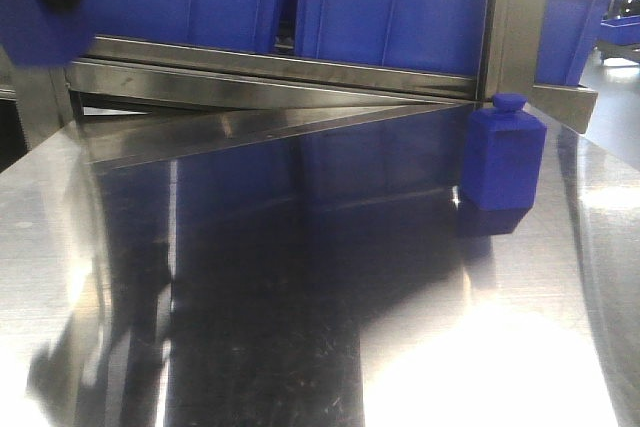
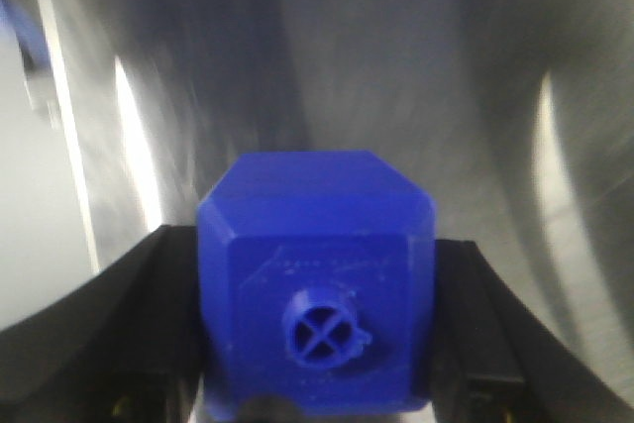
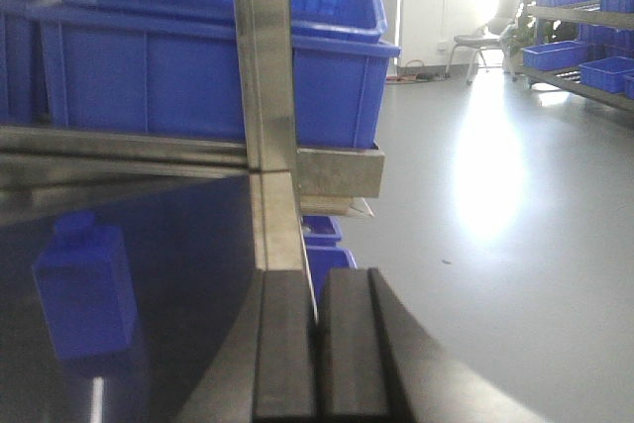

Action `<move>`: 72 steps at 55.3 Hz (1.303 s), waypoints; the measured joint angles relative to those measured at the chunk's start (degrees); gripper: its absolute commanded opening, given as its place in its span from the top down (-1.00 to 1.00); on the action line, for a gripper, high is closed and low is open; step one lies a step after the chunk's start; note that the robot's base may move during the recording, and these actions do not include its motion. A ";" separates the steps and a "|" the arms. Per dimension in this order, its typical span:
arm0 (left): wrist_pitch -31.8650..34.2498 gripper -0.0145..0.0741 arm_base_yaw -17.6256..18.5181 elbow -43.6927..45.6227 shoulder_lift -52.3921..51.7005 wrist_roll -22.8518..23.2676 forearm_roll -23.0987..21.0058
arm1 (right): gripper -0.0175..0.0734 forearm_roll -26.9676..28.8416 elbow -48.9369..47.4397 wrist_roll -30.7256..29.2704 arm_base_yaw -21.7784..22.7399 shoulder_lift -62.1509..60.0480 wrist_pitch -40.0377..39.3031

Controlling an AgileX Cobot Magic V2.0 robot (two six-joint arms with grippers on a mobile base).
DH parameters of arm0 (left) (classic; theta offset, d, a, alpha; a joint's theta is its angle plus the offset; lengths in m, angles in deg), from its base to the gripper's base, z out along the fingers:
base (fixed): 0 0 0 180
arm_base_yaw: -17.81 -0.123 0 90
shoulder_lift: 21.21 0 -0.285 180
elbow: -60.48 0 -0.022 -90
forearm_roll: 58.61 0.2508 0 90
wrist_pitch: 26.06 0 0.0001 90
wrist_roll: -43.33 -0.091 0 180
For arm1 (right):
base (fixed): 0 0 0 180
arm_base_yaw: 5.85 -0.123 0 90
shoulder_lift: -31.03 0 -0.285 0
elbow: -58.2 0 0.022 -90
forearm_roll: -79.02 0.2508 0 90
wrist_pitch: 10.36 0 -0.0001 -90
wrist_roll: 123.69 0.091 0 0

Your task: Pick and sort blue part to right shelf

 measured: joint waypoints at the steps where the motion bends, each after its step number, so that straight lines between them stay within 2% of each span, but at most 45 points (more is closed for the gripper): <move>1: 0.69 -0.18 0.00 -0.66 -1.10 0.00 0.00 | 0.42 0.53 0.00 0.00 0.00 0.00 -0.11; 12: 12.40 -0.18 0.00 -14.75 -18.26 0.00 0.00 | 0.43 2.36 -2.86 0.13 0.00 0.00 2.27; 21: 23.77 -0.18 0.00 -29.03 -31.71 0.00 0.00 | 0.51 2.36 -9.93 0.13 0.00 0.18 10.99; 27: 28.79 -0.18 0.00 -35.84 -37.93 0.00 0.00 | 0.51 2.36 -14.61 0.13 0.00 3.29 16.51; 35: 32.04 -0.18 0.00 -43.09 -44.60 0.00 0.00 | 0.51 2.36 -21.24 -0.71 -0.45 9.66 23.23; 50: 35.42 -0.18 0.00 -48.79 -50.88 0.00 0.00 | 0.49 2.36 -37.57 -5.64 -7.25 23.68 34.84; 55: 35.79 -0.18 0.00 -48.79 -50.91 0.00 0.00 | 0.36 2.40 -44.85 -5.87 -9.21 31.34 40.30; 66: 37.18 -0.18 0.00 -48.83 -50.91 0.00 0.00 | -0.31 3.89 -58.93 -6.09 -11.72 49.10 47.75; 72: 38.17 -0.18 0.00 -48.92 -50.91 0.00 0.00 | -0.50 5.80 -65.23 -6.37 -11.94 57.02 50.14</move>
